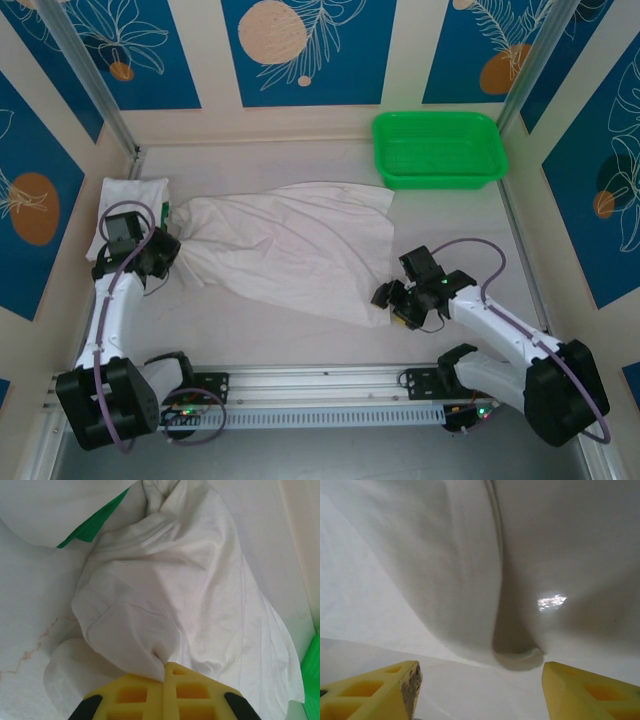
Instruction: Fold and stack the t-shirts
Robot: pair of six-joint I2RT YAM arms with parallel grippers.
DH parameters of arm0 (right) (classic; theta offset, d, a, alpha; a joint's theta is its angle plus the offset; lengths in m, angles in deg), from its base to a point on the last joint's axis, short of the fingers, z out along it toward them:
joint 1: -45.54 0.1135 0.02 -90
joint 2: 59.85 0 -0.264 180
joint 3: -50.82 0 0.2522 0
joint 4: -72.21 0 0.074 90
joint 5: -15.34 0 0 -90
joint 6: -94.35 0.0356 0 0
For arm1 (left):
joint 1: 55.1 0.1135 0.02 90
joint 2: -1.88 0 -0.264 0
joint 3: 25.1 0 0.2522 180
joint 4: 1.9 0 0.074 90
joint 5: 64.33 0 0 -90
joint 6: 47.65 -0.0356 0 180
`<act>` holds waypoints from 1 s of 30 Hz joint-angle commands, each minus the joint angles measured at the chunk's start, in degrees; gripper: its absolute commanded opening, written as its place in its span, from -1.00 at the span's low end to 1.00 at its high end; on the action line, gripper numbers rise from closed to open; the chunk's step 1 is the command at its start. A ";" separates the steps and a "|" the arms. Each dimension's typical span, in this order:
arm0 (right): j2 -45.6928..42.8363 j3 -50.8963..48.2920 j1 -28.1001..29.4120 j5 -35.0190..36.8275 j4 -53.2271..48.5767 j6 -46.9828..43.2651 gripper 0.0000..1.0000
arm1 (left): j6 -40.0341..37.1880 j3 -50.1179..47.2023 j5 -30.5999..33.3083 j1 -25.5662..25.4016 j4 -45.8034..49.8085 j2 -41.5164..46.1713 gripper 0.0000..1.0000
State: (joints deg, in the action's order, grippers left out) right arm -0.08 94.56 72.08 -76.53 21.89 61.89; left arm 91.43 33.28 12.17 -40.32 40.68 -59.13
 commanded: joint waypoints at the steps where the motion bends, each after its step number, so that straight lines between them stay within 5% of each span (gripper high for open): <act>1: 2.47 0.67 0.96 0.04 -1.12 -3.48 0.32 | -0.22 -0.58 -0.99 0.76 -1.03 -0.46 -1.00; 15: 12.99 0.97 5.18 -0.48 7.37 4.25 0.15 | 0.22 -1.97 -1.44 0.78 -2.13 -0.57 -1.00; 23: 14.39 1.88 5.10 1.68 5.70 4.16 -1.00 | 0.05 -2.13 -1.40 0.77 -2.36 -0.60 -1.00; 30: -1.19 2.59 5.10 12.71 2.19 1.84 -1.00 | -0.12 -1.46 -2.49 0.80 -2.07 0.48 -1.00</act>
State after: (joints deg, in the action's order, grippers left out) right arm 4.51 96.39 76.96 -70.19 24.17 65.36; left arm 91.45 31.82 11.23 -40.32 39.31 -59.46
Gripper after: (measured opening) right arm 0.071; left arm 0.046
